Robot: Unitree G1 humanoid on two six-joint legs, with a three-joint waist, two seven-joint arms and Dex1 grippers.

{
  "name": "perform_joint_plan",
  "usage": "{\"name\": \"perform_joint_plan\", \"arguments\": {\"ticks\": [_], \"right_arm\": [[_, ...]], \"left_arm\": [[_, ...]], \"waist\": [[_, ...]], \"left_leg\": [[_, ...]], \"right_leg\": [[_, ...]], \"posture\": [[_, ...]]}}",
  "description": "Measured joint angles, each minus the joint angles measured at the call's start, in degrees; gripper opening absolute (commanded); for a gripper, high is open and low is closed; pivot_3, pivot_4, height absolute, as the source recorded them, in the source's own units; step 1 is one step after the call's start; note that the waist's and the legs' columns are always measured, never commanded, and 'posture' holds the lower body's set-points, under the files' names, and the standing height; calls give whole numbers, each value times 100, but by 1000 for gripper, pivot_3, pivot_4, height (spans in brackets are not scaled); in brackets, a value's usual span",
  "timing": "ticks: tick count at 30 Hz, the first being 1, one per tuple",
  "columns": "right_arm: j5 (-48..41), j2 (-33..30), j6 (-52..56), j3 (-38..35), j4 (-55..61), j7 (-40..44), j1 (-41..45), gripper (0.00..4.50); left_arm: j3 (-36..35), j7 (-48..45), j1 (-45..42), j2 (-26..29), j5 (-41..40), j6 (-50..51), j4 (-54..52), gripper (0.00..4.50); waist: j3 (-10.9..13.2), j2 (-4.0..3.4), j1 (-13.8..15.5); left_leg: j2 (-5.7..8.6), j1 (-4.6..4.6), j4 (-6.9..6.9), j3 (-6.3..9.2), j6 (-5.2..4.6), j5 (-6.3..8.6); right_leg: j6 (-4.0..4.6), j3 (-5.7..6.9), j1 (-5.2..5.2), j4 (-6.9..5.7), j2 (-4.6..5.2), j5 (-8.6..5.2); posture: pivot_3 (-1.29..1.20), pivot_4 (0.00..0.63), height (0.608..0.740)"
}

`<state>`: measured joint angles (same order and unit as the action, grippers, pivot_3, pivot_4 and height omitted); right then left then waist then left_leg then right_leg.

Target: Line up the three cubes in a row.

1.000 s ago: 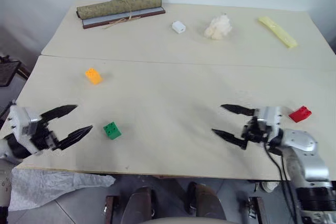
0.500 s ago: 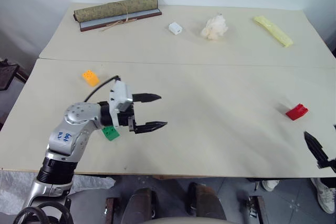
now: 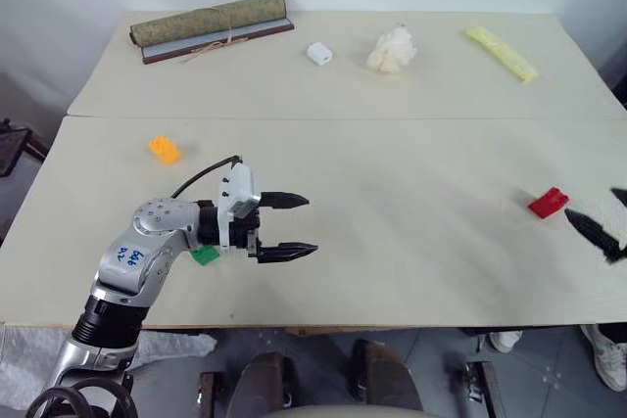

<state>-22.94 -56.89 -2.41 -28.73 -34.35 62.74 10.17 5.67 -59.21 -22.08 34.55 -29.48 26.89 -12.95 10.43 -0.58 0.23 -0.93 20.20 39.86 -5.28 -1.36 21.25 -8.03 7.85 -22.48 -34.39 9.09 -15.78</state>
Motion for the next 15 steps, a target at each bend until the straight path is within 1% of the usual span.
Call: {"name": "perform_joint_plan", "arguments": {"ticks": [2, 5, 8, 12, 15], "right_arm": [[331, -120, 1, 517, -807, 331, 798, 4500], [822, -151, -30, 1140, -1680, 565, 1699, 4500], [1204, -186, -18, 1552, -2273, 772, 2342, 4500], [1543, -190, -145, 1885, -2783, 804, 2734, 4500], [1796, -189, -142, 2113, -3116, 905, 2985, 3940]], "left_arm": [[-11, 59, 15, -106, 42, -58, -12, 4460], [3, 91, 47, -259, 43, -154, -33, 4460], [-2, 83, 69, -282, 44, -220, -65, 4460], [-18, 68, 109, -270, 46, -288, -66, 4460], [-49, 7, 157, -239, 45, -393, -66, 4500]], "waist": [[1, 0, -14], [1, -1, -42], [1, -1, -35], [1, -1, -30], [1, -2, -44]], "left_leg": [[5, 10, 6, -6, -1, 1], [6, 13, 9, -7, -2, 1], [3, 13, 9, -5, -1, 1], [5, 17, 10, -5, -1, 1], [3, 17, 11, -5, -1, 1]], "right_leg": [[-4, -4, -1, 11, 1, 2], [-8, -7, -2, 14, 3, 4], [-7, -2, -2, 13, 1, 4], [-9, -2, -1, 17, 4, 5], [-9, -1, -2, 17, 2, 5]], "posture": [[0, 150, 740], [0, 150, 740], [0, 150, 740], [0, 150, 740], [0, 150, 740]]}}
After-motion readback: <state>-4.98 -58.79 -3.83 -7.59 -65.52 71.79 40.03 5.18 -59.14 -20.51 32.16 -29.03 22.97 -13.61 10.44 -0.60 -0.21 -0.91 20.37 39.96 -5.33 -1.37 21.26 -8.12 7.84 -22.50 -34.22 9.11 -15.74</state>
